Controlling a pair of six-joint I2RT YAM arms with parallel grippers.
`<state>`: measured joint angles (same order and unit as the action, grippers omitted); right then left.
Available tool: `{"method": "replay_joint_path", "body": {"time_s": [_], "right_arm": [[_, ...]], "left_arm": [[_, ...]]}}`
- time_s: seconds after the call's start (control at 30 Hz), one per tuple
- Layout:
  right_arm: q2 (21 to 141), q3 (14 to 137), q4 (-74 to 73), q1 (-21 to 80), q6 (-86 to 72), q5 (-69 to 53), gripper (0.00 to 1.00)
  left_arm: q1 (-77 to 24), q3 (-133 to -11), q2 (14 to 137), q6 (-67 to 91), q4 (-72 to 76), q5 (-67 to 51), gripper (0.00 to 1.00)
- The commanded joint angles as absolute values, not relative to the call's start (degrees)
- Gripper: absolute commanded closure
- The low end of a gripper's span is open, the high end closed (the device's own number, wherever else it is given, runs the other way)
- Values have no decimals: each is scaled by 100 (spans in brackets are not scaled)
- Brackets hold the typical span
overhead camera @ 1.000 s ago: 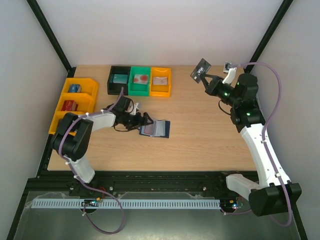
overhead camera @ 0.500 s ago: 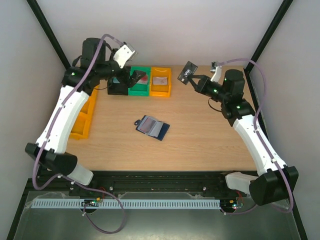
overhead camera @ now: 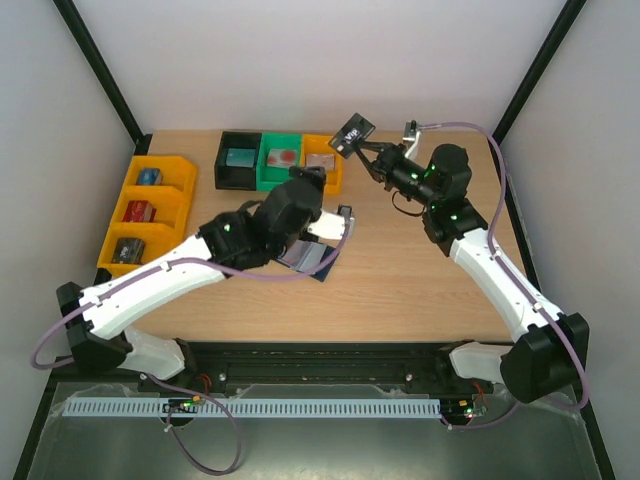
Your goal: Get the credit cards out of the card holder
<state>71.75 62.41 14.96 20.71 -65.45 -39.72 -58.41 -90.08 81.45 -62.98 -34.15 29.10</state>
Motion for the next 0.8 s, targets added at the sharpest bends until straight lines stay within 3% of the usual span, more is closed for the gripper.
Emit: {"method": "replay_joint_path", "body": {"time_s": [0.0,0.13,0.23,0.4,0.53,0.77], "right_arm": [[6988,6159,2287,2154,-7363,-3734,98],[6938,6280,2143,2541,-7327,-3789,98],[6760,6237,2123,2830,-7251,-3727,98],[6470,6238,2018,3053,-7122,-3535,98],[6487,6256,2050,3225,-7169,-3575,98],[6773,6404,2121,3574,-7141,-3577,98]], "left_arm": [[-6004,-7419,7123,-8962,58,4565,1],[-5934,-5488,6789,-11514,4438,3779,1],[-5941,-4999,6846,-12342,5888,2753,2],[-5927,-5269,6883,-12080,5591,3015,10],[-5864,-5221,6856,-12051,5448,3113,31],[-5845,-5133,6862,-12140,5490,3032,39]]}}
